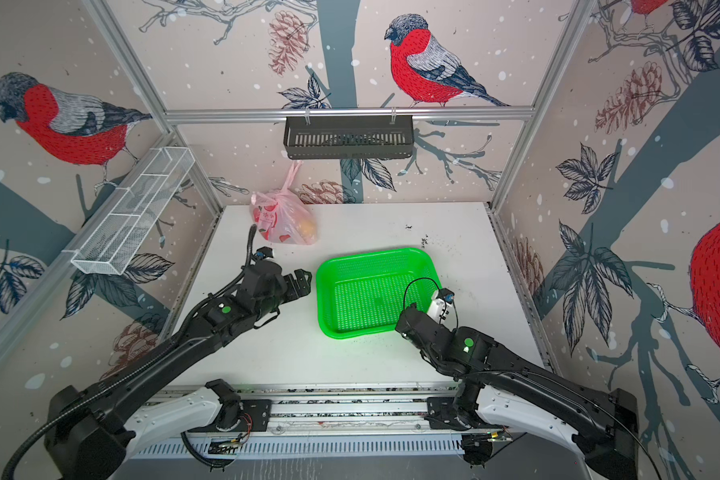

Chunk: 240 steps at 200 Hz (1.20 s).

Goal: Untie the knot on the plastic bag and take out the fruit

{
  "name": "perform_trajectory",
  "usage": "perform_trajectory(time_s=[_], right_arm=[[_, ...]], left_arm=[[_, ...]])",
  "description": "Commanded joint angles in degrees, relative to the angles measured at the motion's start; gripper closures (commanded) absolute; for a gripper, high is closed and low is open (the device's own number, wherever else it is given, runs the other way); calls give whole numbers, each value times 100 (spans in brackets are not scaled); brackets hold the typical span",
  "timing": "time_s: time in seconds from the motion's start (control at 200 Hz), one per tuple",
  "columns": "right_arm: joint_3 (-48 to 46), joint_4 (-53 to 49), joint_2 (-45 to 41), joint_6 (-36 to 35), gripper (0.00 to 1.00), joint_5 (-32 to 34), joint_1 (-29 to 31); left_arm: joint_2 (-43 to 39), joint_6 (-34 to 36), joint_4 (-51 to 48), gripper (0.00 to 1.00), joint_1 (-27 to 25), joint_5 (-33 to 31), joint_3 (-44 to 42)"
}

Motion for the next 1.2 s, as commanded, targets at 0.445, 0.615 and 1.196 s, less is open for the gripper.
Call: perform_trajectory(time_s=[0.445, 0.615, 1.196], right_arm=[[-1234, 1002, -650, 1837, 11, 779, 513], [-1303, 1482, -836, 795, 10, 211, -530], [-1285, 3285, 135, -1346, 9, -1194, -2695]], left_arm=[[4613, 4155, -884, 4, 343, 3091, 4375], [5348, 4436, -1030, 4, 275, 3198, 4781], [5127, 3599, -97, 4, 111, 3179, 3418]])
